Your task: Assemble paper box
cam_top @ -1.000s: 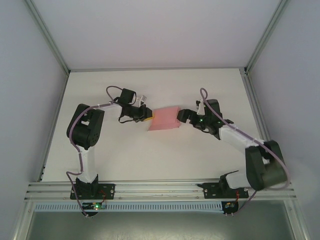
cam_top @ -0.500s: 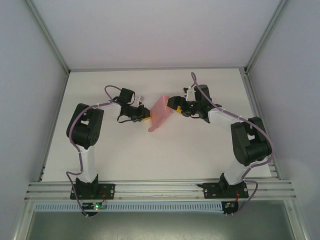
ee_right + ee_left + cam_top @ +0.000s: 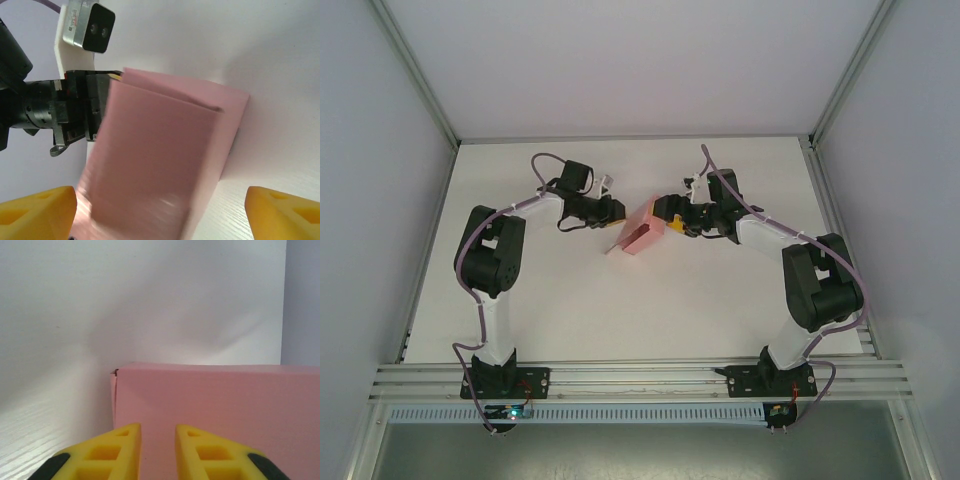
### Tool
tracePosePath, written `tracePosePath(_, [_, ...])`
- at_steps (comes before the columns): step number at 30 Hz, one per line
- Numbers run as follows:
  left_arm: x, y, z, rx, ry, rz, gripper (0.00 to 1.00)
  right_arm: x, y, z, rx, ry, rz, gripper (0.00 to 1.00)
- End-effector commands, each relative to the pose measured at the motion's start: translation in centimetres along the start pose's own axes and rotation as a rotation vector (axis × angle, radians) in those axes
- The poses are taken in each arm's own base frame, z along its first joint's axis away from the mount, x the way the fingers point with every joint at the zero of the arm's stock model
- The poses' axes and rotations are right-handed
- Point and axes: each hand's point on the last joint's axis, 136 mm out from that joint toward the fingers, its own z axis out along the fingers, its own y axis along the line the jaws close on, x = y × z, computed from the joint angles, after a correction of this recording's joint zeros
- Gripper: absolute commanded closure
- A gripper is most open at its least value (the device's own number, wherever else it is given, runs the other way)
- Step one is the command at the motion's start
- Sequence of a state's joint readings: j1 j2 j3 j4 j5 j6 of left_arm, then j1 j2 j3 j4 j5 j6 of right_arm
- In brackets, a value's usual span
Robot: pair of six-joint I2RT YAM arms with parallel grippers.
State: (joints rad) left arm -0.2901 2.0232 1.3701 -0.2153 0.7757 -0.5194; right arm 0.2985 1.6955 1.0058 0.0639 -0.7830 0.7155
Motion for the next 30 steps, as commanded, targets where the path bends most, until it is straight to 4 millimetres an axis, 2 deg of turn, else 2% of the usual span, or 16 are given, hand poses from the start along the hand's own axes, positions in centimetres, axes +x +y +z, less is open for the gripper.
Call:
tracePosePath(1, [1.3,-1.8,1.1,-0.005,0.060,0.070,0.76,-1.5,1.7,-0.8,-0.040,-0.064,0.003,0.13])
tracePosePath(4, [2.3,-2.0,2.1,-0.016,0.086,0.084,0.76,-1.7,2.2,-1.0,-0.072,-0.080,0.018,0.13])
tracePosePath(8, [3.5,-1.8,3.6,-0.043,0.129,0.099,0.76,-0.9,0.7,-0.6,-0.024,-0.059,0.058,0.18])
tracePosePath(11, [3.8,-1.9,4.0,-0.081,0.138,0.128,0.76,0.1,-1.5,-0.4,0.077,-0.029,0.077,0.37])
tracePosePath(13, [3.6,-2.1,4.0,-0.073,0.130,0.130,0.74,0.4,-2.3,-0.8,0.124,-0.020,0.066,0.51])
tracePosePath(14, [3.5,-2.1,3.9,-0.075,0.127,0.132,0.73,0.4,-2.5,-1.1,0.143,-0.024,0.059,0.54])
tracePosePath(17, [3.0,-2.3,3.3,-0.098,0.104,0.144,0.64,0.3,-3.2,-2.4,0.212,-0.045,0.037,0.59])
tracePosePath(18, [2.6,-2.4,2.8,-0.108,0.081,0.157,0.53,0.2,-3.3,-2.9,0.225,-0.055,0.041,0.60])
tracePosePath(19, [2.1,-3.1,2.1,-0.101,0.047,0.190,0.34,0.0,-3.3,-3.5,0.223,-0.064,0.056,0.61])
tracePosePath(20, [1.6,-3.7,1.2,-0.115,0.005,0.224,0.03,-0.2,-3.1,-3.9,0.212,-0.074,0.075,0.61])
tracePosePath(23, [-0.1,-7.3,-2.8,-0.146,-0.172,0.439,0.00,-1.3,-2.7,-5.6,0.172,-0.138,0.185,0.65])
tracePosePath(25, [-0.7,-10.7,-5.8,-0.152,-0.329,0.644,0.00,-2.0,-2.0,-6.6,0.135,-0.170,0.283,0.64])
tracePosePath(28, [0.3,-15.3,-9.1,-0.118,-0.494,0.932,0.00,-3.5,-0.7,-8.0,0.070,-0.226,0.409,0.65])
tracePosePath(30, [1.5,-17.6,-9.9,-0.078,-0.512,1.084,0.00,-4.5,0.1,-8.9,0.021,-0.251,0.522,0.66])
